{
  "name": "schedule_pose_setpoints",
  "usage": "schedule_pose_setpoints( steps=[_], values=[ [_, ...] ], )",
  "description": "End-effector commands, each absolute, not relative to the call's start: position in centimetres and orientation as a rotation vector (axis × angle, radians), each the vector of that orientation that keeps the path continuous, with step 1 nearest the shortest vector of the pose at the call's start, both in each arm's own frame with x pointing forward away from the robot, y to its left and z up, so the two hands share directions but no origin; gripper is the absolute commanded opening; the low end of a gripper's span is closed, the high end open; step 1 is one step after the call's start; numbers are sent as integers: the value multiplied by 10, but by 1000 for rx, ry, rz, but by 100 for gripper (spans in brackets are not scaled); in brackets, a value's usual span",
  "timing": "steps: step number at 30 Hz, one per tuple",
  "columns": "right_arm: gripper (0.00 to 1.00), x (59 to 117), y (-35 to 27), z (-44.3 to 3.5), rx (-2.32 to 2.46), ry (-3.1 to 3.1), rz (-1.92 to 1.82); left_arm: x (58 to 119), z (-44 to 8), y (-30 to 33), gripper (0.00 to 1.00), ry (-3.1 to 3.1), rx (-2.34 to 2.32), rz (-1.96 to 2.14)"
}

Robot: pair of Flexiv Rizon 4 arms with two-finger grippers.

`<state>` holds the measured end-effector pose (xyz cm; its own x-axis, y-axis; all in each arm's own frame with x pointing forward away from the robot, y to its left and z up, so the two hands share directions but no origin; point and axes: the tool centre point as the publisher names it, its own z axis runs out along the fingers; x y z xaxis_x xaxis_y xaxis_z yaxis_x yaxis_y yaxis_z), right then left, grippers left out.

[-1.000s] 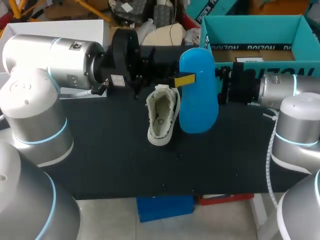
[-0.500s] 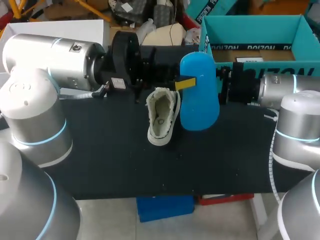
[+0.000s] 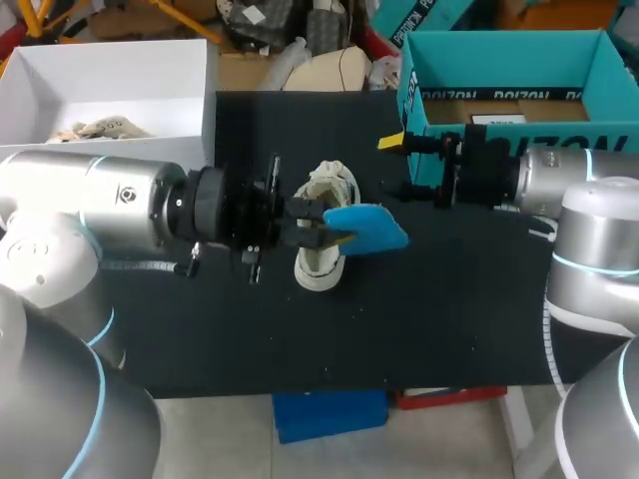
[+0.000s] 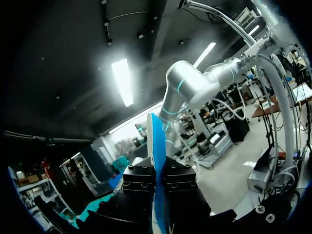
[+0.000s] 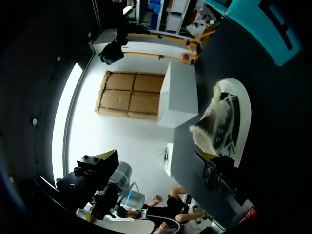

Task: Take the shoe out of the shoebox, open the shoe tongue, remove and reinsert the insole, then place the shoe into the shoebox

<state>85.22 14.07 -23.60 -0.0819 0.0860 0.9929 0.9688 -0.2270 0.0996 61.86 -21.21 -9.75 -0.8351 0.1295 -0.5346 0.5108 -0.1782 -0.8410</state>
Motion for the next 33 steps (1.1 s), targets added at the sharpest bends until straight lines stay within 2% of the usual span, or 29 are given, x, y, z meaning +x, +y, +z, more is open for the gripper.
schedule_pose_setpoints(
  steps=[1,16,21,26,33],
  values=[
    [100,852,143,-237,-1399,-1214,-1415,603,-120,-204,0,1811,735,-2111],
    [100,852,143,-237,-1399,-1214,-1415,603,-120,-204,0,1811,735,-2111],
    [100,852,143,-237,-1399,-1214,-1415,576,-113,-200,0,1462,890,-1995],
    [100,852,143,-237,-1399,-1214,-1415,566,-140,-193,0,1355,1036,-1797],
    [100,852,143,-237,-1399,-1214,-1415,582,-177,-185,0,1232,1140,-1614]
  ],
)
